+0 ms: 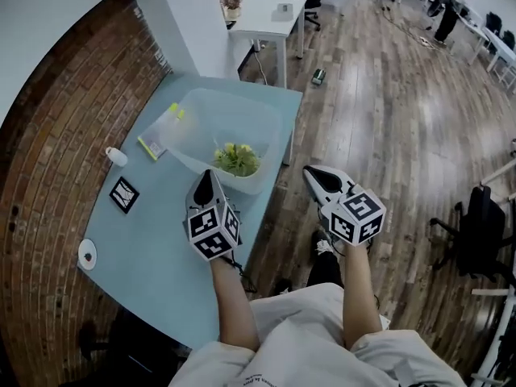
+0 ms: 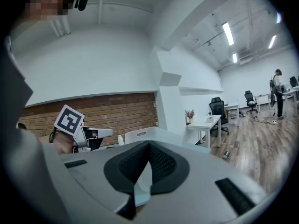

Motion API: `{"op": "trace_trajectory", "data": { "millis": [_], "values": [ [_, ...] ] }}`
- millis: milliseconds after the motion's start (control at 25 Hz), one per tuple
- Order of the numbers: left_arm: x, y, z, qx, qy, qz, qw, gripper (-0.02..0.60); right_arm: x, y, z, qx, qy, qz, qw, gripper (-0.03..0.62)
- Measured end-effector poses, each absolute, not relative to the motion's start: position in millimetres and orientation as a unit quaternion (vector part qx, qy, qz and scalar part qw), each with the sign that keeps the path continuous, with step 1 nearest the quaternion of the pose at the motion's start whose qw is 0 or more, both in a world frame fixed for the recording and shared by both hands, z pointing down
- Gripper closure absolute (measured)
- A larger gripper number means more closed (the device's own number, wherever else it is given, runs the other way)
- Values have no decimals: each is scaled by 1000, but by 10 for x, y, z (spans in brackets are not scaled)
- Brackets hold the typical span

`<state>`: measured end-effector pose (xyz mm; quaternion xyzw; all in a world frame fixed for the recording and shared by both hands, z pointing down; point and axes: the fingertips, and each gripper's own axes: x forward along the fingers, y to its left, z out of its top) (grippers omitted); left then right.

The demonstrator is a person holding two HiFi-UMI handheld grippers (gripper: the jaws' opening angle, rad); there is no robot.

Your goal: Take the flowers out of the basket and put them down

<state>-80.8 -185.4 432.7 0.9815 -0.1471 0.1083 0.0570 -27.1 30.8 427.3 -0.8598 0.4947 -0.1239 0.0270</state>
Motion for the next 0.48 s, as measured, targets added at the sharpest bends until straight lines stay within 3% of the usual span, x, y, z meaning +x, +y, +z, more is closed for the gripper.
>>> {"op": "trace_trajectory", "data": {
  "millis": [480],
  "values": [
    [-388, -2199, 4334, 957, -261, 123, 45, 563, 752, -504, 4270, -768, 626, -134, 6, 599]
  ]
}}
